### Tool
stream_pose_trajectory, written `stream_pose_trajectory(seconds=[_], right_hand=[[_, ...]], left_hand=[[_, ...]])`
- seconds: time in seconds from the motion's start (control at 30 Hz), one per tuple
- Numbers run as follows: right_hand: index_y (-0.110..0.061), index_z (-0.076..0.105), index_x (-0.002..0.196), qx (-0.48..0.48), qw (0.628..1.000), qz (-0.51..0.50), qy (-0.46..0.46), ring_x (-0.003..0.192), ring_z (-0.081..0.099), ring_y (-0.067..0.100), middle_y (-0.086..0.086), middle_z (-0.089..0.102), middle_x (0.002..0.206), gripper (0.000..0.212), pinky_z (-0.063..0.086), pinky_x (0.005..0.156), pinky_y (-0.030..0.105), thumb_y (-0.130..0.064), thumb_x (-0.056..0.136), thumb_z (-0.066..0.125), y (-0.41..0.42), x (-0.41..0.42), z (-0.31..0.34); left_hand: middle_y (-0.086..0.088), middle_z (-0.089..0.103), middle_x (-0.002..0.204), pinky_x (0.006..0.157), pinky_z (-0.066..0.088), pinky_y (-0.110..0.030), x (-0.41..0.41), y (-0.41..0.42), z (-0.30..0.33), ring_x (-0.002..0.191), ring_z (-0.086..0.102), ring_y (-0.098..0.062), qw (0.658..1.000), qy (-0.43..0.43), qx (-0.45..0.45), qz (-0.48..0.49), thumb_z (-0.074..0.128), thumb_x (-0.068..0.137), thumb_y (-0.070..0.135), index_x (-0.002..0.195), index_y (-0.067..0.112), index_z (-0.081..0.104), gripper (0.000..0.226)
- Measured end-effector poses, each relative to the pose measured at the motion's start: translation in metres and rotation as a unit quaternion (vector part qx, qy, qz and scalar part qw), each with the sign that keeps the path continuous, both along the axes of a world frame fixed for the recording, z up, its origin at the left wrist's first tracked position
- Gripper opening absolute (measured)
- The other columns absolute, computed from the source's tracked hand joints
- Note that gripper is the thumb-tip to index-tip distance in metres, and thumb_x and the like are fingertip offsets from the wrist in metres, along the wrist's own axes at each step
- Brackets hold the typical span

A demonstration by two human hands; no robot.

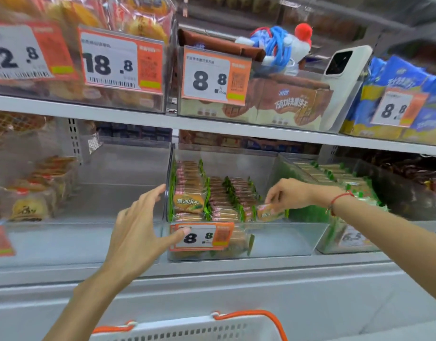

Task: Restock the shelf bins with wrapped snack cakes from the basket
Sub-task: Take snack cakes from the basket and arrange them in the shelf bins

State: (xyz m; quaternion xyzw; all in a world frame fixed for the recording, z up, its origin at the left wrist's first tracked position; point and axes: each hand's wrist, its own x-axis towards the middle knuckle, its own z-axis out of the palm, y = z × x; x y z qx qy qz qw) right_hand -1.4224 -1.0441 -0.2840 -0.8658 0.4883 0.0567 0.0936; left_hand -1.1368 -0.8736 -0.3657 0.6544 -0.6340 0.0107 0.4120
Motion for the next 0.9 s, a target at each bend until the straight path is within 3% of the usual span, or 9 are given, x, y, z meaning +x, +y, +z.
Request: stream_pose_trajectory(seconds=[0.17,0.4,0.77,0.9], right_hand=[[-0.027,0.067,0.084,0.012,1.000,-0.010,0.011,0.074,0.062,0.007,-0.007,0.068,0.081,0.014,0.051,0.079,0.022,-0.019,0.079,0.077,-0.002,0.012,-0.019],[-0.026,0.071,0.077,-0.080,0.997,-0.002,-0.022,0.071,0.061,0.004,-0.018,0.063,0.069,0.009,0.051,0.070,0.024,-0.029,0.076,0.079,0.003,0.017,-0.032],[-0.031,0.068,0.082,-0.063,0.997,-0.012,-0.036,0.083,0.062,0.012,-0.009,0.066,0.085,0.012,0.055,0.080,0.036,-0.034,0.076,0.078,0.008,0.013,-0.028],[-0.035,0.067,0.076,-0.098,0.988,-0.016,-0.117,0.081,0.062,0.010,-0.012,0.066,0.082,0.010,0.053,0.079,0.034,-0.036,0.078,0.077,0.024,0.003,-0.016]], left_hand=[[0.012,0.041,0.145,0.107,0.020,-0.028,0.002,-0.002,-0.003,0.131,0.037,-0.008,1.000,0.000,-0.011,-0.004,0.072,0.067,0.059,0.146,0.030,0.026,0.096],[0.012,0.046,0.140,0.102,0.019,-0.025,0.002,-0.003,-0.005,0.128,0.040,-0.008,1.000,0.003,-0.027,0.001,0.072,0.066,0.059,0.144,0.032,0.029,0.093],[0.008,0.051,0.135,0.103,0.022,-0.029,-0.001,-0.001,-0.002,0.126,0.045,-0.010,0.999,0.035,-0.024,0.000,0.079,0.064,0.052,0.142,0.030,0.036,0.092],[0.007,0.049,0.137,0.103,0.023,-0.030,-0.004,0.002,0.000,0.123,0.045,-0.007,0.998,0.060,-0.027,-0.007,0.083,0.063,0.044,0.142,0.027,0.037,0.093]])
